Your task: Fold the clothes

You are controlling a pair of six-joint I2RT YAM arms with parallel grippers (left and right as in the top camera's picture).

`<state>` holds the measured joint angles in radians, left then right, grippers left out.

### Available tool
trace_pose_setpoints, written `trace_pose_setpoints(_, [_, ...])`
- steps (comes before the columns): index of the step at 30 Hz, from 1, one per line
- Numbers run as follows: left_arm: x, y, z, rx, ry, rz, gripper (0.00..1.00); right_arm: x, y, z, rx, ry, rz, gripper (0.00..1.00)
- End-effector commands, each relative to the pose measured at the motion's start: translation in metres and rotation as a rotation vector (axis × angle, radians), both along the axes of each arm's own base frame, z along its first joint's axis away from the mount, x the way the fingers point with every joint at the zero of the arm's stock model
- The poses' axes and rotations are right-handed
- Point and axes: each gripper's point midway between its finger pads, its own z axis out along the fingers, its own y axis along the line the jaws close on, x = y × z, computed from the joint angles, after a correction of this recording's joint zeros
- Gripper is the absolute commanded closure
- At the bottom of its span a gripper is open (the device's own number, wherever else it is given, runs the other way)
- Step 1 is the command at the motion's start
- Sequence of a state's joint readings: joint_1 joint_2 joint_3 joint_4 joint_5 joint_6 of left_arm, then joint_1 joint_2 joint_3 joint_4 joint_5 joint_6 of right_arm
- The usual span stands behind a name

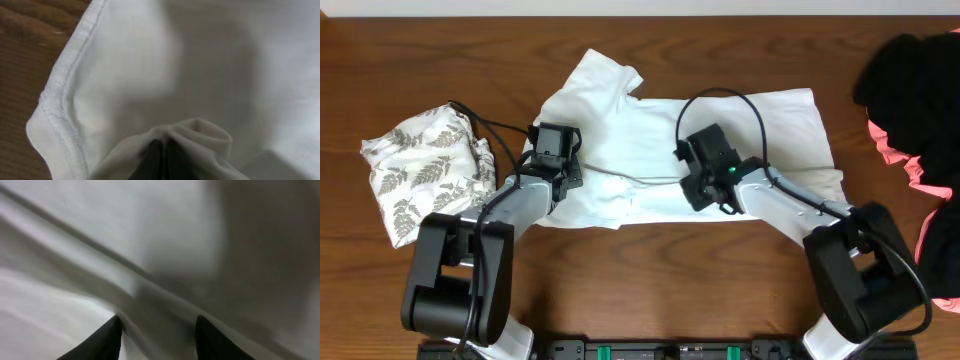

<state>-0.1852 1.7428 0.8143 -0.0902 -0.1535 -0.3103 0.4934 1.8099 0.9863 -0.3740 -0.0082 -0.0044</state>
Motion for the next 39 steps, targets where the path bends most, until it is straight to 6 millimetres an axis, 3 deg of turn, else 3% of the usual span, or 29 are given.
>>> trace_pose_setpoints(1, [-0.046, 0.008, -0.043, 0.018, 0.184, 0.005, 0.94, 0.005, -0.021, -0.005, -0.034, 0.009, -0.07, 0.54])
trace_pose_setpoints(8, [-0.047, 0.008, -0.043, 0.019, 0.184, 0.005, 0.93, 0.013, -0.055, -0.007, -0.071, 0.025, -0.158, 0.53])
trace_pose_setpoints(10, [-0.047, 0.008, -0.043, 0.019, 0.184, 0.005, 0.85, 0.013, -0.064, -0.008, -0.074, 0.033, -0.179, 0.51])
trace_pose_setpoints(13, [-0.047, 0.008, -0.043, 0.019, 0.185, 0.005, 0.84, 0.012, -0.072, -0.009, -0.081, 0.048, -0.199, 0.48])
trace_pose_setpoints(22, [-0.047, 0.008, -0.043, 0.019, 0.184, 0.005, 0.84, 0.002, -0.084, -0.012, -0.128, 0.087, -0.21, 0.32])
trace_pose_setpoints(27, [-0.047, 0.008, -0.043, 0.019, 0.185, 0.005, 0.84, 0.004, -0.083, -0.009, -0.123, 0.078, -0.211, 0.28])
trace_pose_setpoints(35, [-0.047, 0.008, -0.043, 0.019, 0.185, 0.005, 0.84, 0.01, -0.083, 0.028, -0.087, -0.001, -0.22, 0.25])
trace_pose_setpoints(39, [-0.047, 0.008, -0.043, 0.02, 0.188, 0.005, 0.83, 0.012, -0.095, 0.053, -0.067, -0.048, -0.254, 0.27])
